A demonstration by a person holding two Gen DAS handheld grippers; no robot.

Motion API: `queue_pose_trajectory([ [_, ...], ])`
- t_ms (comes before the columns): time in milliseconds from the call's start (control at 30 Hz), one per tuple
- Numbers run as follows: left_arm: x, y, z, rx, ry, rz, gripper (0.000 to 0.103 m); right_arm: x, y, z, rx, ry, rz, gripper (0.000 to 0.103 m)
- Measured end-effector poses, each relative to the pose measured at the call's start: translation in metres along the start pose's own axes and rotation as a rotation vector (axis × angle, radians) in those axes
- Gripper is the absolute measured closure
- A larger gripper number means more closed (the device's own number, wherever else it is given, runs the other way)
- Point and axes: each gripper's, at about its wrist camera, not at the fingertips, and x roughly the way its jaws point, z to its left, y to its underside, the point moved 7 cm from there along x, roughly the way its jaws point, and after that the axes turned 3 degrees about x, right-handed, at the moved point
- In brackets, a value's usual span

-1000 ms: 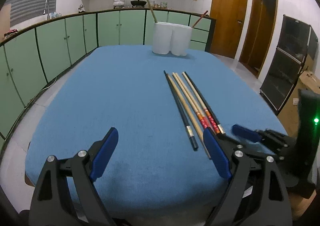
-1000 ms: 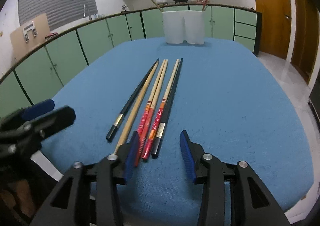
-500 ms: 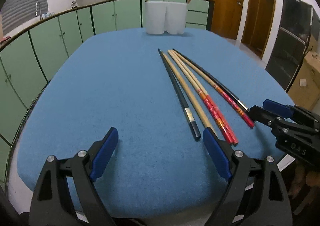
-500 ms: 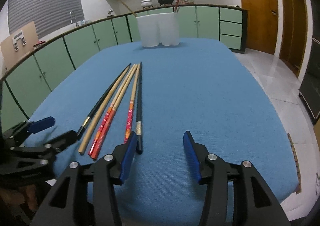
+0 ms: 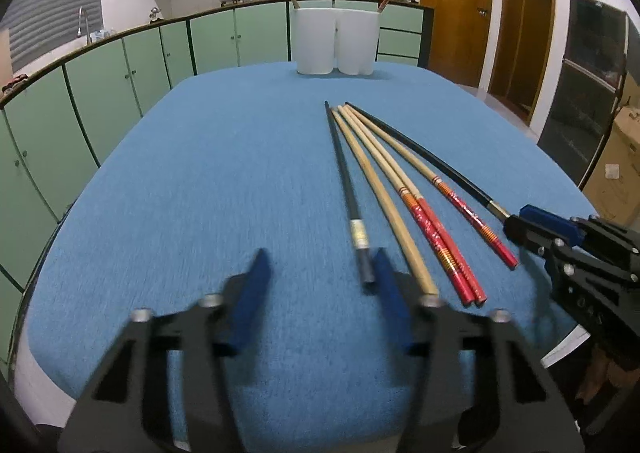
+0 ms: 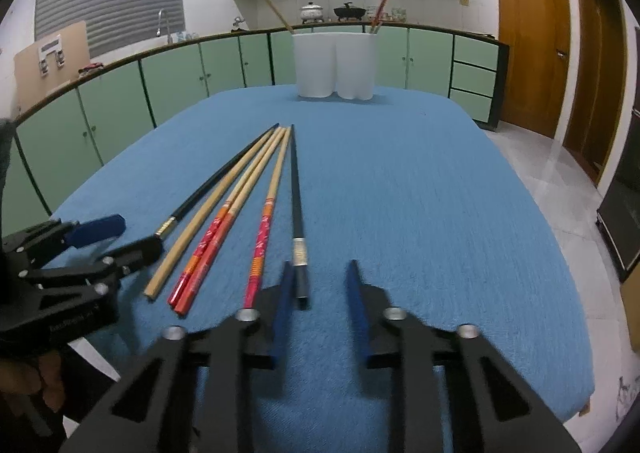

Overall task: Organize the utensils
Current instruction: 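Grasp a black chopstick with the right tool while the left tool grasps another black chopstick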

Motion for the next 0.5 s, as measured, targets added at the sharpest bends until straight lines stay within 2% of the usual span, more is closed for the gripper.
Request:
queue_pose_trajectory([
  [33,0.000,0.000,0.000,-0.001,0.003,-0.003,0.071,0.000,-0.001,-0.004,0.014,0.010,-0.002,0.093],
  [67,-0.001,0.000,-0.001,0.002,0.006,-0.007,0.073,-0.001,-0.001,-0.006,0.023,0.017,-0.004,0.093],
  [133,-0.001,0.000,-0.001,0.001,0.020,-0.011,0.087,-0.003,0.000,-0.013,0.052,0.040,-0.008,0.093],
  [233,-0.002,0.000,-0.003,0.003,0.040,-0.014,0.095,-0.008,0.001,-0.025,0.110,0.077,-0.003,0.094],
  [333,-0.004,0.001,-0.005,0.004,0.060,-0.015,0.095,-0.013,0.004,-0.026,0.129,0.069,0.005,0.094],
  [433,-0.005,0.003,-0.006,0.004,0.070,-0.016,0.092,-0.016,0.008,-0.020,0.093,0.052,0.002,0.094],
  [467,-0.004,0.002,-0.005,0.005,0.066,-0.016,0.089,-0.017,0.009,-0.019,0.080,0.051,-0.001,0.094],
  [500,-0.004,0.001,-0.004,0.005,0.057,-0.019,0.069,-0.018,0.010,-0.018,0.074,0.052,-0.004,0.093],
])
